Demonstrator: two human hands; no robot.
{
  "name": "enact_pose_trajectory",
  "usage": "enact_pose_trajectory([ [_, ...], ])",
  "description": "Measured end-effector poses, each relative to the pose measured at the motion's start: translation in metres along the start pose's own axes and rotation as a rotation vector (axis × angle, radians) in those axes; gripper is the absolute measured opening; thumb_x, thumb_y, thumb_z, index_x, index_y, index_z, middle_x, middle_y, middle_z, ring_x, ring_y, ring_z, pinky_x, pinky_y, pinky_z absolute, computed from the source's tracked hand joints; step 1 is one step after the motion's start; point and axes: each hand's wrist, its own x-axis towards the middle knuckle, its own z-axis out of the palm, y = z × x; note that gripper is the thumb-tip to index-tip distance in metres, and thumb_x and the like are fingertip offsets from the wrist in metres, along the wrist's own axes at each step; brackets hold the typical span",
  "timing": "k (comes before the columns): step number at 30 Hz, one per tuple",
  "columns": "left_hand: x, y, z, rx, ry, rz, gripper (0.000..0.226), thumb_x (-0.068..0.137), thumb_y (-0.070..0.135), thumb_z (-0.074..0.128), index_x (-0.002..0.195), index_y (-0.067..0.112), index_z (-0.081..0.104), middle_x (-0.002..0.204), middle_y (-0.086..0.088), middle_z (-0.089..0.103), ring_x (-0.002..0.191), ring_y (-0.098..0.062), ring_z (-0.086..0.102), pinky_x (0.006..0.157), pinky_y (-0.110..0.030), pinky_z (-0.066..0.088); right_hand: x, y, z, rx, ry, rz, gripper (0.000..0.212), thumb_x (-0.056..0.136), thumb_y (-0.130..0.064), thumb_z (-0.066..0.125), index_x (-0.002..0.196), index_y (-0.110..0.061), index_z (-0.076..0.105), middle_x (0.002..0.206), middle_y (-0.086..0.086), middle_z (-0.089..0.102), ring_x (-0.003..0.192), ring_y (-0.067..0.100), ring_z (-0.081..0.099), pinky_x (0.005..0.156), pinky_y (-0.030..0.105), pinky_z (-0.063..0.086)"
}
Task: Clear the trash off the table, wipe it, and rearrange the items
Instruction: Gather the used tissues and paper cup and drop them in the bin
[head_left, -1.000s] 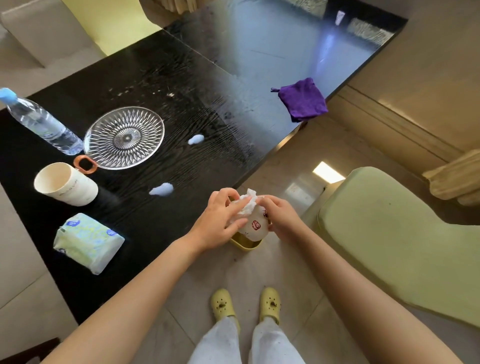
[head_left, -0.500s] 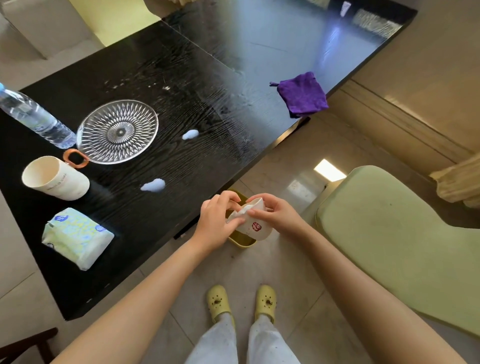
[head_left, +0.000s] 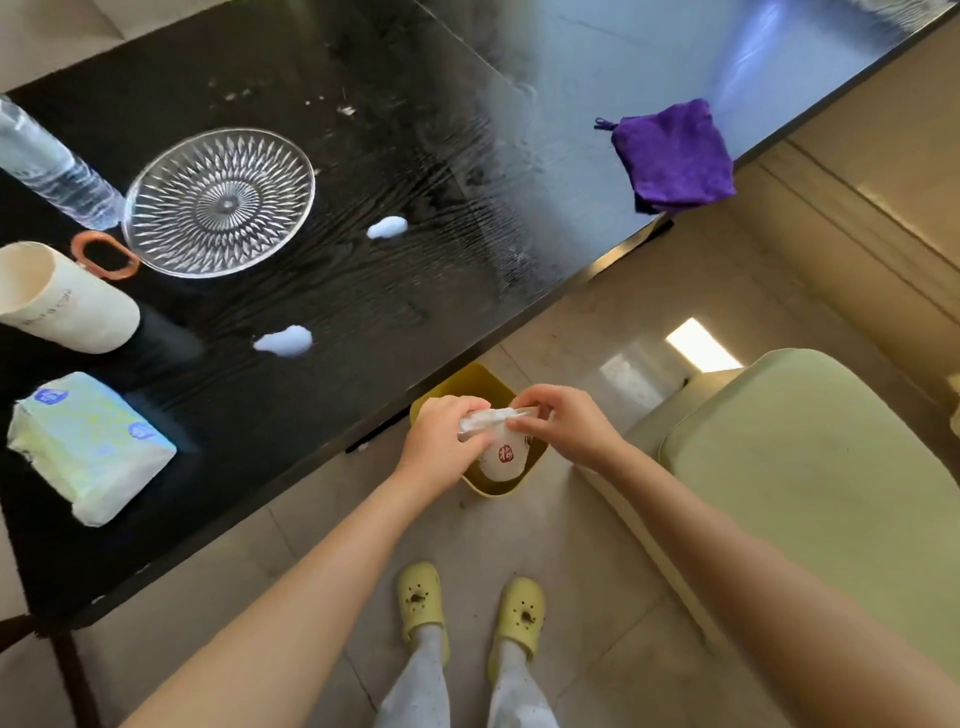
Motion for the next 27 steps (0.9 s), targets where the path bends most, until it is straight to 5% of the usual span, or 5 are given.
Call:
enact_pose_trajectory([
  [3,0.021,-0.007,-0.007,0.086,0.081,0.099,0.037,0.09,0.034,0.057,0.126,0.024,0.057,0.131,0.004,0.055,0.123,-0.012,0.045,0.099,-0.03,0.042,0.028,0.016,0.009,-0.065,0.059,-0.021,0.025,0.088,-0.029,0.063,0.109,-0.016,0.066,0.103,-0.002,0.064,0.089,0.01,0.061,0.07,0.021,0.055],
  [10,0.057,-0.015,-0.032,0.44,0.493,0.364,0.045,0.093,0.039,0.037,0.126,0.017,0.058,0.127,-0.006,0.061,0.118,-0.023,0.054,0.099,-0.045,0.046,0.083,0.078,0.051,-0.185,0.153,0.112,0.032,0.09,-0.031,0.059,0.116,-0.012,0.062,0.115,0.007,0.066,0.099,0.021,0.065,0.077,0.033,0.059],
  [14,0.084,-0.033,-0.044,0.786,0.335,0.084,0.064,0.091,0.054,0.017,0.148,0.025,0.024,0.158,-0.009,0.019,0.146,-0.032,0.013,0.116,-0.054,0.007,0.111,0.098,0.073,-0.197,0.201,0.198,0.033,0.091,-0.029,0.058,0.119,-0.012,0.059,0.115,0.008,0.065,0.096,0.023,0.064,0.075,0.032,0.058],
  [18,0.088,-0.045,-0.035,0.846,0.341,0.055,0.071,0.088,0.059,0.001,0.15,0.027,0.009,0.16,-0.008,0.009,0.147,-0.031,0.006,0.116,-0.053,0.006,0.131,0.116,0.097,-0.193,0.214,0.268,0.029,0.091,-0.027,0.058,0.115,-0.012,0.06,0.112,0.008,0.066,0.092,0.024,0.065,0.073,0.032,0.057],
  [27,0.088,-0.047,-0.033,0.806,0.392,0.09,0.068,0.09,0.057,0.006,0.15,0.026,0.013,0.16,-0.008,0.012,0.147,-0.031,0.008,0.117,-0.053,0.007,0.157,0.169,0.163,-0.408,0.072,0.299,0.021,0.092,-0.024,0.054,0.111,-0.015,0.055,0.107,0.003,0.06,0.086,0.021,0.063,0.075,0.035,0.057],
])
